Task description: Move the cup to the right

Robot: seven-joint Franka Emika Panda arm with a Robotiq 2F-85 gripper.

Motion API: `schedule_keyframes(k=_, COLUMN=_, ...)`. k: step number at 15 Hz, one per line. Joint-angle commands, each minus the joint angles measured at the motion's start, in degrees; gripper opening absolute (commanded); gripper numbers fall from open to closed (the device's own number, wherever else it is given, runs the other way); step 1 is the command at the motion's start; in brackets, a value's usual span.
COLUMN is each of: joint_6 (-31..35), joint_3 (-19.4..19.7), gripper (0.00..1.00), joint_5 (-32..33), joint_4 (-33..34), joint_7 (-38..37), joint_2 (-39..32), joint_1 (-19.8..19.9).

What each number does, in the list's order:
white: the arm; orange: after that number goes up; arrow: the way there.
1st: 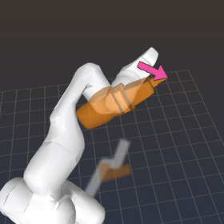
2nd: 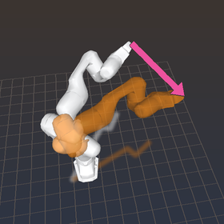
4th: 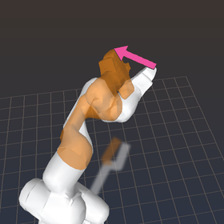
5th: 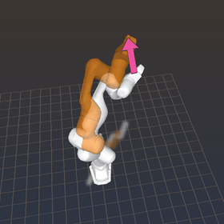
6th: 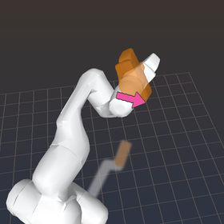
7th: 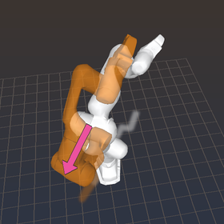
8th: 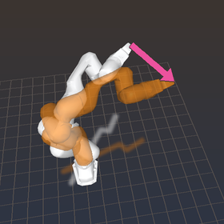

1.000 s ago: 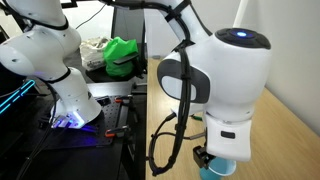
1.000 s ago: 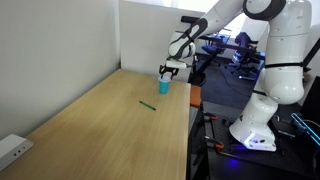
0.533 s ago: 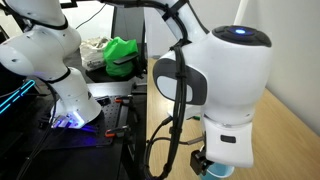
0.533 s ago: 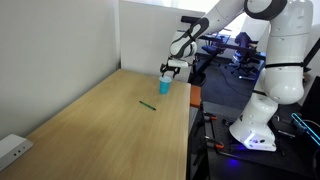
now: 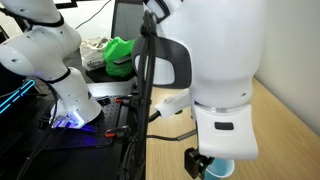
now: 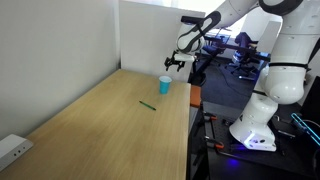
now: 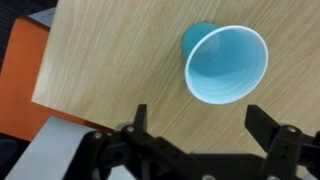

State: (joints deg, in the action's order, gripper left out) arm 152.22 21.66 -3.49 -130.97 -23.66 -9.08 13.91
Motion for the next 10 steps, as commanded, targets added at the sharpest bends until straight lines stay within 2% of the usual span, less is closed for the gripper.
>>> schedule_keyframes(k=1, joint_6=1.1, joint_3=-0.3, gripper=1.00, joint_5=2.2, joint_4=-3.8, joint_7=2.0, joint_2=5.4, joint_1=0.7)
schedule_keyframes(k=4, joint_6=1.4, joint_3=-0.7, gripper=1.00, joint_5=2.1, joint_4=-5.1, joint_7=3.3, joint_2=7.2, joint_1=1.2)
schedule_keyframes(k=5, joint_6=0.1, joint_3=-1.0, gripper=1.00, joint_5=1.3, joint_4=-2.3, joint_7=1.5, joint_2=4.3, joint_1=1.1)
schedule_keyframes(k=10, joint_6=0.2, joint_3=-1.1, gripper=1.00, joint_5=1.3, joint_4=-3.4, joint_7=2.4, joint_2=5.4, joint_1=1.4)
